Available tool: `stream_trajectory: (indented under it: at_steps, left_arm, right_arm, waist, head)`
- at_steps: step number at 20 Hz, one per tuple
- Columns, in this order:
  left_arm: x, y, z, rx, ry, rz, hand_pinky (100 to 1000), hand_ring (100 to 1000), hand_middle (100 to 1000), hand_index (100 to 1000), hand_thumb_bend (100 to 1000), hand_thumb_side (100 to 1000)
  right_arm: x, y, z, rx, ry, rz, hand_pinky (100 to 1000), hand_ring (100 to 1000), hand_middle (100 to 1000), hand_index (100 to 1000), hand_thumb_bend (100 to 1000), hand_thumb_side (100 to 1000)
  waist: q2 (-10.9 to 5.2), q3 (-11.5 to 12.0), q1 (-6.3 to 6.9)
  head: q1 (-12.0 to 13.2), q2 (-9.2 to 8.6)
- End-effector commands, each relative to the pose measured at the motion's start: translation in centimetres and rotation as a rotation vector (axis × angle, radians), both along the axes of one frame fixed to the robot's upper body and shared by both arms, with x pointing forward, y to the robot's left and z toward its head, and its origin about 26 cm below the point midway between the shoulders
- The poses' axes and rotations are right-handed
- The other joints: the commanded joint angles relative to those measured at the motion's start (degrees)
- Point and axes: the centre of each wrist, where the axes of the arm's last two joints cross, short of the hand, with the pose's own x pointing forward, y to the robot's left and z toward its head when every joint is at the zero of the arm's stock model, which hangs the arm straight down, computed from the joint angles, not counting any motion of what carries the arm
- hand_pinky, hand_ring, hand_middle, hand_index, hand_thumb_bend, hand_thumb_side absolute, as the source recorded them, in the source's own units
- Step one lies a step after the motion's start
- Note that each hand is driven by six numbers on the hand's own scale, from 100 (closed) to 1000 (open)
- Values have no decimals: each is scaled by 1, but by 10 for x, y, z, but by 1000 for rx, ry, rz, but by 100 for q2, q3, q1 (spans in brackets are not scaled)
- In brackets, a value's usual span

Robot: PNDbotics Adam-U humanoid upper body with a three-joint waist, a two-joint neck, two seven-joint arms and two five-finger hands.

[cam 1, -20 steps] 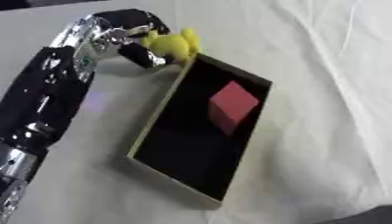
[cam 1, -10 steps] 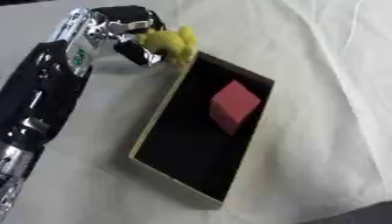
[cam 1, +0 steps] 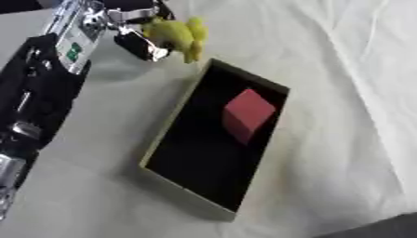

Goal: Pick up objects on the table and place them in the box.

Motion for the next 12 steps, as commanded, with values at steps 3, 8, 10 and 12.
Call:
stream_trajectory:
  at_steps: [3,8,10,12]
  left_arm:
    - [-9,3,23,-13,-66,-4,543,589,619,754,100,302]
    - [-23,-15,33,-9,-87,-118,527,572,613,751,100,289]
    - [-31,-27,37,9,-102,-175,526,571,629,751,100,293]
    - [-41,-38,40,24,-120,-228,523,568,625,748,100,296]
  right_arm:
    - [-6,1,6,11,-30,8,837,769,533,724,100,905]
    - [-7,2,5,16,-29,10,837,769,533,724,100,903]
    - [-7,2,5,18,-29,11,837,769,534,724,100,902]
    - [-7,3,5,18,-29,11,836,769,534,724,100,901]
  waist:
    - [-214,8,-58]
    - [-257,18,-76]
    - [-276,22,-83]
    - [-296,34,-86]
  head:
    - [-21,61]
    - [-46,83]
    - [-51,92]
    - [-62,110]
